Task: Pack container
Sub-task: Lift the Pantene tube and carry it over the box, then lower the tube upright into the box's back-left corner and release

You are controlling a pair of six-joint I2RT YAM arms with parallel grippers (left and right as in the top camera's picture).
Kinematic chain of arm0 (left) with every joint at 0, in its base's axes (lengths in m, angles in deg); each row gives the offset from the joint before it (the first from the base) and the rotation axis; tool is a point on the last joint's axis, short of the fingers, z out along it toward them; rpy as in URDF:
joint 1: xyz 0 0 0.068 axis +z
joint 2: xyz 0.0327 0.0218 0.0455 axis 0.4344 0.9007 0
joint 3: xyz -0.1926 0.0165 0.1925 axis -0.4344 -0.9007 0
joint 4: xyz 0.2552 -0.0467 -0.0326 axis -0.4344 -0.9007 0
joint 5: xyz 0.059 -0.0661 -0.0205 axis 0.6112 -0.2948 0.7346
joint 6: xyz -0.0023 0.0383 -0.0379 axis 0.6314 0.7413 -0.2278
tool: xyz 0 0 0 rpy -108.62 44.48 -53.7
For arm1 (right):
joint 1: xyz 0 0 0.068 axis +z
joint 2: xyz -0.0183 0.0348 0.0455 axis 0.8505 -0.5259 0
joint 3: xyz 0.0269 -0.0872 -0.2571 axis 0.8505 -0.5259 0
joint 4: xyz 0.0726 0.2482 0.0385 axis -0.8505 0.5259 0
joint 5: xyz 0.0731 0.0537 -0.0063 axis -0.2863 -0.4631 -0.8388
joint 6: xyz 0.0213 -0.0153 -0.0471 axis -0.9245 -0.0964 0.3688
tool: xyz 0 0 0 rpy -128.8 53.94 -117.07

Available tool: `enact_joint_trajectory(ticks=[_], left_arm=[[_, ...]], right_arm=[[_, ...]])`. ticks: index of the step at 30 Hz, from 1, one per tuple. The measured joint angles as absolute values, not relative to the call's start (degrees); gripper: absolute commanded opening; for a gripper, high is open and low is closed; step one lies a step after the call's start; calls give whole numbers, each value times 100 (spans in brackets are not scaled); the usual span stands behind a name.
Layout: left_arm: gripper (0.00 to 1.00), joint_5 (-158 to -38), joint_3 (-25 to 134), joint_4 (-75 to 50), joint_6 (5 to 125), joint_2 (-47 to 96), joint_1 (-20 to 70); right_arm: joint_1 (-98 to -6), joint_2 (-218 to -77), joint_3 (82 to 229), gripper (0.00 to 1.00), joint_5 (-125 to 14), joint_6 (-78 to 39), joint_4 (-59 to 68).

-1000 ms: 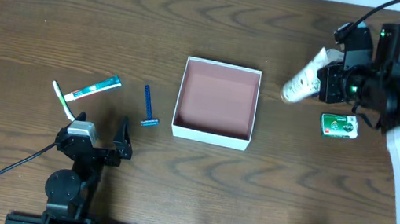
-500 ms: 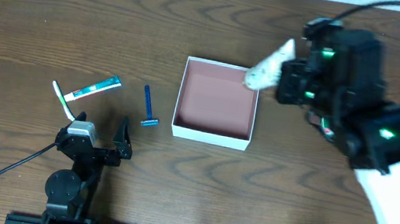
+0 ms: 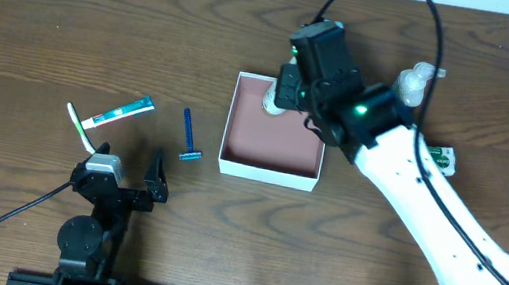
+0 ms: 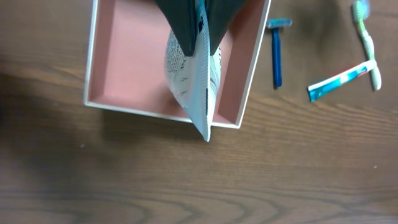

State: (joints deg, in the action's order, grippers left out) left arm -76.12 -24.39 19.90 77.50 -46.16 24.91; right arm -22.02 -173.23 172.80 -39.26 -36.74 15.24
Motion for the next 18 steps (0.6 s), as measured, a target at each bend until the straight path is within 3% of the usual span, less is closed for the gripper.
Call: enact_joint_trajectory(ticks=[18], left_arm=[[98,-7612,-2439,1990,7750,-4616,2491]], right_arm=[[-2051,-18119,17280,2,-4057,-3796,534]])
